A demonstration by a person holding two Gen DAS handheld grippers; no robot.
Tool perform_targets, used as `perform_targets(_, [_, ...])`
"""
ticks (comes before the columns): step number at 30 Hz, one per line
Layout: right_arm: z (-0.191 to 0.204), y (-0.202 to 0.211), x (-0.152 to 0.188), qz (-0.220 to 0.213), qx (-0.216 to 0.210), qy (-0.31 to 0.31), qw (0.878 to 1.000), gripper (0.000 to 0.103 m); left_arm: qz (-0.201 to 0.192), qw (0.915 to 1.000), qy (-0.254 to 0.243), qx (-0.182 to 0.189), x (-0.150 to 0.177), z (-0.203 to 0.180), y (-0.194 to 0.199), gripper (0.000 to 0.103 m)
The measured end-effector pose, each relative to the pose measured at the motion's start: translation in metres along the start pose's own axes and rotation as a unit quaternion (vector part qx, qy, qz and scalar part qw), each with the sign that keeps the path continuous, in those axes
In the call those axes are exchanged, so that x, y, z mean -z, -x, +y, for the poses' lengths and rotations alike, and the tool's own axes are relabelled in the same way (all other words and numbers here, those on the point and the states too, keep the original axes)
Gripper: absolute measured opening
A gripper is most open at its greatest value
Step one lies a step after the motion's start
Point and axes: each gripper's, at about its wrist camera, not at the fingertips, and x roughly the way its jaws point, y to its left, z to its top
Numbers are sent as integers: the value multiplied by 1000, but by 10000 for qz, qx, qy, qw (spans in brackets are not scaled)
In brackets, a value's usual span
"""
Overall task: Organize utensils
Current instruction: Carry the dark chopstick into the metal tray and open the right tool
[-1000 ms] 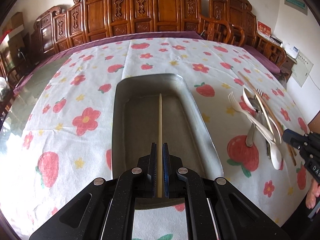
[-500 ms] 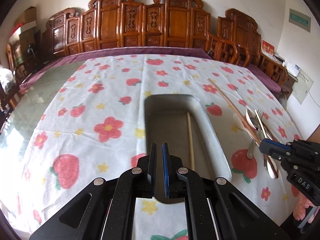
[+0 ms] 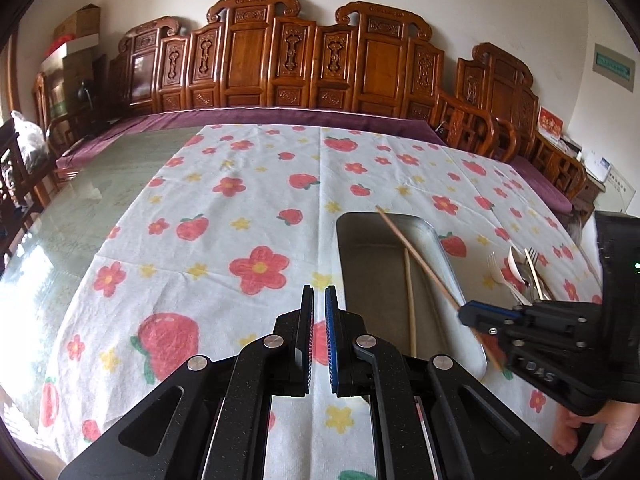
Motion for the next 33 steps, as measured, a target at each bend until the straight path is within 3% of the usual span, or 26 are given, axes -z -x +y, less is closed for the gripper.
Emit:
perform_targets(19, [4, -35, -7, 305, -451, -157, 9984, 7, 16, 10000, 2, 37, 2, -3, -1, 5])
perform_targets(27, [-1, -19, -8, 117, -525, -15, 9986, 8, 25, 9998, -116, 157, 4, -17, -4, 5])
perform_targets(33, [-35, 31, -4, -321, -263, 5, 9991, 8, 35, 9989, -333, 331, 7, -40, -5, 5])
